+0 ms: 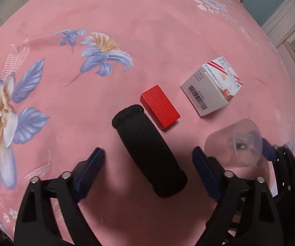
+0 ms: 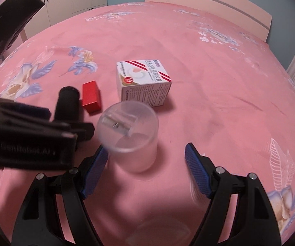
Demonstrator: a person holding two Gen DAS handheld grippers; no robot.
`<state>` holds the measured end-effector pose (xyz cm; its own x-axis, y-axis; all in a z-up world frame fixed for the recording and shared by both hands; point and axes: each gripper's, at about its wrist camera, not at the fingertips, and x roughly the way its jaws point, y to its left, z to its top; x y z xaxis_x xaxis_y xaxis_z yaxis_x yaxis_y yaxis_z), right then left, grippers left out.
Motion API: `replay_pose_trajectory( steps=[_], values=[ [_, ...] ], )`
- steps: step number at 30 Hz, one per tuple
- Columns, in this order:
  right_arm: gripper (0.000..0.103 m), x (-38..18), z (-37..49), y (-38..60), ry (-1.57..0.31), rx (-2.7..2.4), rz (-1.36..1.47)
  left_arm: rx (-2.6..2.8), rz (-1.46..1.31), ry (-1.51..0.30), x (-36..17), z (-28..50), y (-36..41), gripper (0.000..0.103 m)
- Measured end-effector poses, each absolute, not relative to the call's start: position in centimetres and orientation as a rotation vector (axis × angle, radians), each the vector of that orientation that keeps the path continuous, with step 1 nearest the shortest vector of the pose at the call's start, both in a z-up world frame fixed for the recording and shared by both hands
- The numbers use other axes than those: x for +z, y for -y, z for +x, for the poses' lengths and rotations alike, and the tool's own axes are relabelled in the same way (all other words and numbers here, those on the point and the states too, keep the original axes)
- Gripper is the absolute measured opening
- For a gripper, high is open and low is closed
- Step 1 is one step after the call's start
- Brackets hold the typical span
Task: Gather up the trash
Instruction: 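Grasp the black foam tube with the left gripper while the right grasps the clear cup, then carry the black foam tube and clear cup in both grippers over the bin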
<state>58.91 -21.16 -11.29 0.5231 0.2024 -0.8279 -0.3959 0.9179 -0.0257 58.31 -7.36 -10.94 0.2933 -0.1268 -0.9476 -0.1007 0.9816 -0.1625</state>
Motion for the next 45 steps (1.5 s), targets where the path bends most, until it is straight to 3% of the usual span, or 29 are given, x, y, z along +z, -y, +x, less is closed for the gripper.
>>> replay_pose_trajectory(
  steps=[5,9,26,45],
  values=[
    [0.059,-11.9,60.1,20.7,-0.964,0.379,-0.201,-0.009,-0.160,-1.267,-11.4,59.3,7.7,0.073],
    [0.048,-11.9,60.5,20.5,-0.969,0.376,-0.177,-0.015,-0.108,-1.234,-11.4,59.7,8.0,0.049],
    [0.048,-8.4,52.6,21.4,-0.957,0.319,-0.191,-0.109,-0.005,-1.201,-8.8,52.5,5.4,0.046],
    [0.048,7.2,38.7,19.6,-0.772,0.271,-0.232,-0.139,0.156,-0.855,8.4,37.4,2.9,0.046]
  ],
)
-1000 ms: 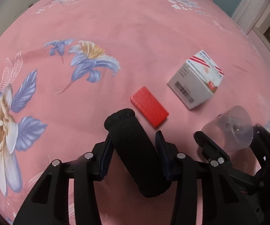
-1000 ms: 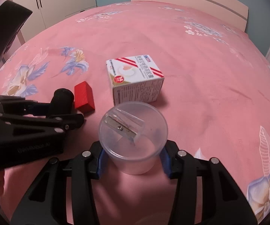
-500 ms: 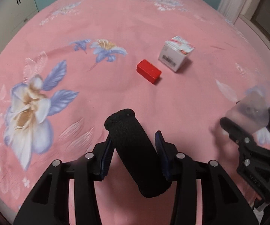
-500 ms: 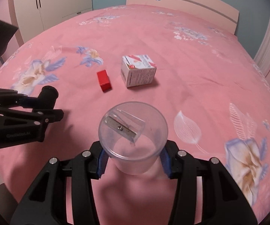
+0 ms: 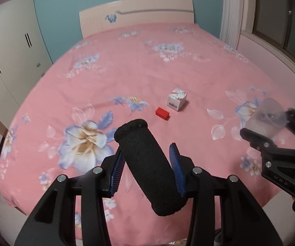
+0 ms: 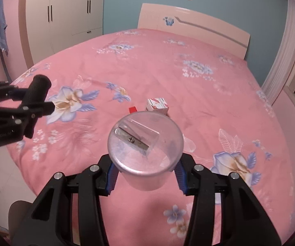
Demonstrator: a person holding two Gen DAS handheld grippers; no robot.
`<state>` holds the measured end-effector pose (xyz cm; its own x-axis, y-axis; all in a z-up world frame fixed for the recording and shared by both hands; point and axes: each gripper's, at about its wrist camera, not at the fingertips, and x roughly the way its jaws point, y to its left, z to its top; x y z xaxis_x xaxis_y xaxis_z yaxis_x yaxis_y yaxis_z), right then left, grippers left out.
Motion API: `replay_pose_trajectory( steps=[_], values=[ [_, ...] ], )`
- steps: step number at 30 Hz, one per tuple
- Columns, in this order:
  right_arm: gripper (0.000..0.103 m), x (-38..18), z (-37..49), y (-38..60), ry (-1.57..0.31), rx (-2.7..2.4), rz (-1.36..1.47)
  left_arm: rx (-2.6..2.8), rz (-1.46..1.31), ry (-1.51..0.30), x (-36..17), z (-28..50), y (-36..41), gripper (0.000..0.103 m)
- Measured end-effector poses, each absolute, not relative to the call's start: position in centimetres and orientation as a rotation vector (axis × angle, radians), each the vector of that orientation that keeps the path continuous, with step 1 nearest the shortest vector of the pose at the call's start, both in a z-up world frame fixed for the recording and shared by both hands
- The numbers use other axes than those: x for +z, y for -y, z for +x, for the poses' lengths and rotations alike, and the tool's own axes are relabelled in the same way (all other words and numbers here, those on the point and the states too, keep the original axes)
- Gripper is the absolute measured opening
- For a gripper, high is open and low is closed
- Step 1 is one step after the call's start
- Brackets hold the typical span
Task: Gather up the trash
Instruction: 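Carry the black foam tube and clear cup in both grippers over the bin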
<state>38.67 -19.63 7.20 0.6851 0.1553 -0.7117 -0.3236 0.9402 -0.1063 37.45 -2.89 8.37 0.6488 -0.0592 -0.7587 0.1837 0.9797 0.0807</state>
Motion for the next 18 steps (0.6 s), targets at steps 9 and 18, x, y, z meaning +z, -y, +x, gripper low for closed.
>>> replay_pose_trajectory(
  steps=[9,18],
  values=[
    [0.048,14.0,31.7,18.2,-0.671,0.278,-0.265,-0.146,0.224,-0.719,14.0,30.5,2.2,0.046],
    [0.048,16.7,26.8,17.0,-0.639,0.312,-0.267,-0.168,0.285,-0.669,16.4,25.6,2.7,0.046]
  ],
)
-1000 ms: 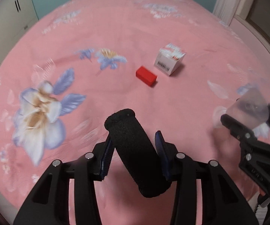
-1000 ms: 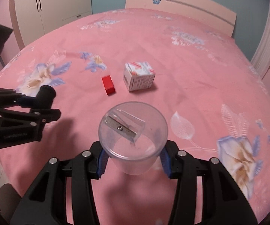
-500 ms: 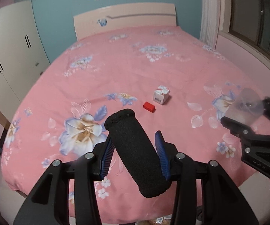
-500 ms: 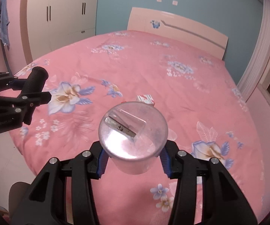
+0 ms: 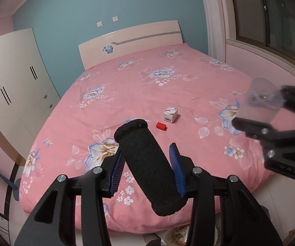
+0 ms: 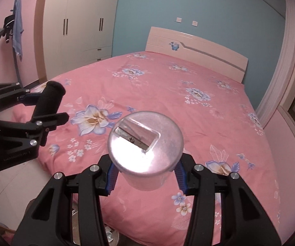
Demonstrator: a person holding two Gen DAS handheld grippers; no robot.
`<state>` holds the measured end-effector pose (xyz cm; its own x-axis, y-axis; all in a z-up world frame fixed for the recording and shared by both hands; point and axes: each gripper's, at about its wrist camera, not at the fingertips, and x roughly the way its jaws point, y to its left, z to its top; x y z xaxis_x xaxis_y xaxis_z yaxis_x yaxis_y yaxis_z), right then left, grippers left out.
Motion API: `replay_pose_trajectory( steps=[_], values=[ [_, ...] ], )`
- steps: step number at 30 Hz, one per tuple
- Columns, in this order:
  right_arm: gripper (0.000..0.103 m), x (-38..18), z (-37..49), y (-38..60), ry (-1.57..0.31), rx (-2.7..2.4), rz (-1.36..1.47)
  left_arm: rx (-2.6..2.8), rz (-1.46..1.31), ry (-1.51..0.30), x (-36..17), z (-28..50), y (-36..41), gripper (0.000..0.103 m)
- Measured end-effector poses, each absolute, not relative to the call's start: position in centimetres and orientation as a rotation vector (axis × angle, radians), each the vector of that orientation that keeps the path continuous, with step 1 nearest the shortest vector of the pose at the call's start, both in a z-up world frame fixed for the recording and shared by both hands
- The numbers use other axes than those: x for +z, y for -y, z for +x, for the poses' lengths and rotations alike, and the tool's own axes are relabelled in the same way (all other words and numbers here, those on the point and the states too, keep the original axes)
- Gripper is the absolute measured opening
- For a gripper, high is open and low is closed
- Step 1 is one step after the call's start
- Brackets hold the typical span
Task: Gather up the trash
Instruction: 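Carry the black foam tube and clear cup in both grippers over the bin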
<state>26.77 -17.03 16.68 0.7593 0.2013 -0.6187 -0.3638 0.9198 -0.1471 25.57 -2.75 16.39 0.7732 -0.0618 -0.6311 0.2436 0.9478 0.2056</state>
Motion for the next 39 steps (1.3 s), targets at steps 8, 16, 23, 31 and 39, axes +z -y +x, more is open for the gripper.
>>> replay_pose_trajectory(
  steps=[8,16,23,31,39],
  values=[
    [0.048,17.0,23.9,16.4,-0.634,0.348,-0.291,-0.168,0.317,-0.667,16.0,23.7,2.9,0.046],
    [0.048,15.0,22.9,15.6,-0.682,0.373,-0.316,-0.179,0.335,-0.731,13.0,23.5,2.6,0.046],
    [0.048,11.5,23.2,15.3,-0.754,0.397,-0.314,-0.199,0.341,-0.825,8.7,23.5,2.1,0.046],
    [0.048,5.8,23.0,14.7,-0.871,0.423,-0.304,-0.223,0.363,-0.917,4.0,22.8,2.1,0.046],
    [0.048,-0.4,22.6,13.9,-0.989,0.451,-0.306,-0.267,0.370,-1.013,-1.1,21.8,3.0,0.046]
  ],
)
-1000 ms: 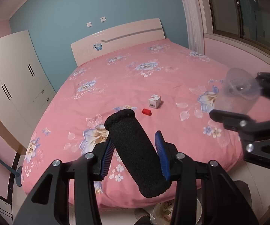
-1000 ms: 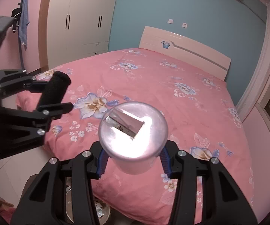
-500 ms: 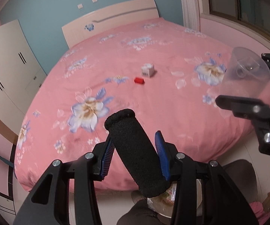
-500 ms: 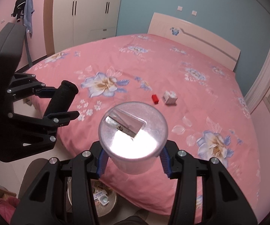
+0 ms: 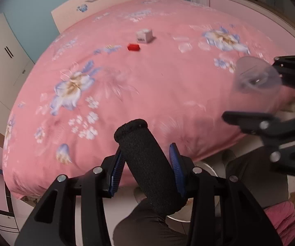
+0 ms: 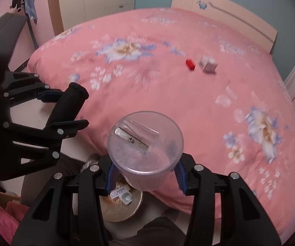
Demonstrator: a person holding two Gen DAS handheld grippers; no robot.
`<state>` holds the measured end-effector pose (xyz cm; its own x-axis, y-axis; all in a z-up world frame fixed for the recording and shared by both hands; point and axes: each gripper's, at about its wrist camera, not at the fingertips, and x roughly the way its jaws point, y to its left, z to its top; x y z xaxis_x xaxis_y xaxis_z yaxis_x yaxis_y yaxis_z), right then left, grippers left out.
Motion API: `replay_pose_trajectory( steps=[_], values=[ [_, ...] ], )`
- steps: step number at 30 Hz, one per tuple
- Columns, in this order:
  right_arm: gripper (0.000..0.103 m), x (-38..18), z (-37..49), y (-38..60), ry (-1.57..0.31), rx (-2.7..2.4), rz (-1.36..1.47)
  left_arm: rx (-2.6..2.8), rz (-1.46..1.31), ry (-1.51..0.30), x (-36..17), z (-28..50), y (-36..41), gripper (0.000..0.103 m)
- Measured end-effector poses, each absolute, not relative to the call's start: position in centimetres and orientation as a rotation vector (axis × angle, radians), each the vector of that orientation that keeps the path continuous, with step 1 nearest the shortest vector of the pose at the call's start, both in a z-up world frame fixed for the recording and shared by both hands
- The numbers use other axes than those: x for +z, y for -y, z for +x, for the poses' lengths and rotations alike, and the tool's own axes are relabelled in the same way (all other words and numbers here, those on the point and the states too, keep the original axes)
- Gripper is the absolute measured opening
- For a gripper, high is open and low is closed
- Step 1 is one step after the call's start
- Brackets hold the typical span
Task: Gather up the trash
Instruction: 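Carry the black foam tube and clear cup in both grippers over the bin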
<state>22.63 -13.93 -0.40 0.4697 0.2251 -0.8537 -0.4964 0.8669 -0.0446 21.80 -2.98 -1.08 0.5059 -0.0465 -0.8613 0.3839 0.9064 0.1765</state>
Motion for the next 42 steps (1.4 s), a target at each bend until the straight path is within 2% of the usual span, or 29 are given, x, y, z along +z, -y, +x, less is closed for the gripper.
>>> replay_pose_trajectory(
  steps=[27,42],
  values=[
    [0.048,-18.4,20.3,13.6,-1.360,0.484,-0.236,-0.344,0.333,-1.332,-16.9,19.1,4.5,0.046],
    [0.048,-25.3,19.2,12.9,-1.514,0.495,-0.199,-0.332,0.257,-1.525,-25.5,18.8,3.9,0.046]
  ],
)
